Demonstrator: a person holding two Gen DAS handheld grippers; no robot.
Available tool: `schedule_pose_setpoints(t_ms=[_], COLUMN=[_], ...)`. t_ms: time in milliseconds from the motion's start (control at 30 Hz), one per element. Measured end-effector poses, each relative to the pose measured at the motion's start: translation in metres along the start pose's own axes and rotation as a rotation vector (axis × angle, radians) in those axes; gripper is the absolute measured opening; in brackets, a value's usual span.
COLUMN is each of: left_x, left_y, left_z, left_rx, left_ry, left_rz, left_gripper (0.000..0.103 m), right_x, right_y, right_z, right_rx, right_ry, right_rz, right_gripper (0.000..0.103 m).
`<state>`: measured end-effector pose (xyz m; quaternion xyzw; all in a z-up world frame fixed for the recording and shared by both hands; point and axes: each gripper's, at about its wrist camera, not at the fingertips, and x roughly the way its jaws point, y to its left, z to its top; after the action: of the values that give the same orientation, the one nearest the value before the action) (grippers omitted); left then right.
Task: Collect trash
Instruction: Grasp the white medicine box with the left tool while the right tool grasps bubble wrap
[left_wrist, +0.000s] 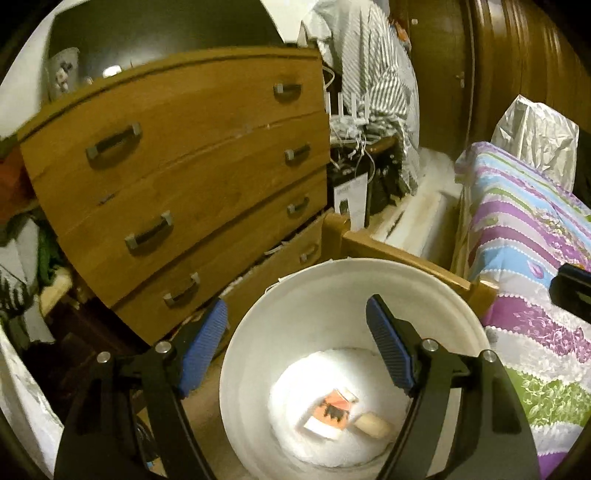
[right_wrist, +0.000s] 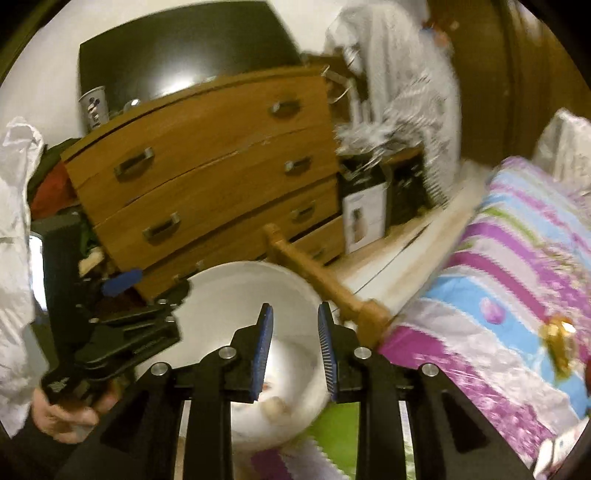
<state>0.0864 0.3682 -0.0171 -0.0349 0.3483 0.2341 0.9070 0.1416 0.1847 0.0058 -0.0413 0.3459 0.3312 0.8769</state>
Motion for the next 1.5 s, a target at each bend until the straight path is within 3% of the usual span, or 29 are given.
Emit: schedule_pose_setpoints(t_ms=[133,267,400,533,600,800,1033,1133,1167,1200,1367,1500], left_x=[-0.035,-0.070,-0.101,-0.112,-0.114,-0.114,-0.116,-0.117,-0.116,-0.114,-0.096,-0.085], left_y=[-0.023,-0.057,-0.099,-0.138,-0.161,-0.210,-0.268,-0.287,-0.291,-0.297,-0.333,-0.362], left_z=[-0.008,-0.017,-0.034,-0.051,-0.061,-0.087,-0.120,-0.131,-0.131,-0.132,-0.125,-0.111], left_rx=[0.003,0.033,0.101,0.181,0.229,0.328,0.491,0.573,0.590,0.612,0.768,0.854], left_ry=[-0.096,-0.179,-0.248,-0.258,-0.246,-0.215,-0.194,-0.189,-0.182,-0.172,-0.121,-0.067], left_rz=[0.002,-0.058,-0.152,-0.232,-0.277,-0.371,-0.455,-0.514,-0.529,-0.550,-0.672,-0.804], left_gripper=[0.085,0.089,0.094,0.095,0.096,0.096,0.096,0.096,0.096,0.096,0.096,0.096], right_x=[-0.042,-0.096,-0.144,-0.193,-0.213,-0.271,-0.331,-0.361,-0.373,-0.382,-0.415,-0.401], right_y=[-0.012,-0.028,-0.054,-0.088,-0.105,-0.171,-0.250,-0.284,-0.299,-0.310,-0.378,-0.432], right_z=[-0.027,-0.063,-0.099,-0.140,-0.160,-0.232,-0.315,-0.353,-0.365,-0.374,-0.421,-0.441], right_rx=[0.008,-0.020,-0.019,0.013,0.023,0.128,0.357,0.435,0.455,0.467,0.482,0.413], right_ry=[-0.143,-0.292,-0.376,-0.423,-0.431,-0.370,-0.295,-0.280,-0.278,-0.272,-0.183,-0.010], right_rz=[-0.110,-0.257,-0.369,-0.485,-0.546,-0.700,-0.823,-0.790,-0.770,-0.759,-0.709,-0.601], right_gripper=[0.027,0.035,0.039,0.045,0.054,0.059,0.062,0.075,0.089,0.095,0.098,0.098])
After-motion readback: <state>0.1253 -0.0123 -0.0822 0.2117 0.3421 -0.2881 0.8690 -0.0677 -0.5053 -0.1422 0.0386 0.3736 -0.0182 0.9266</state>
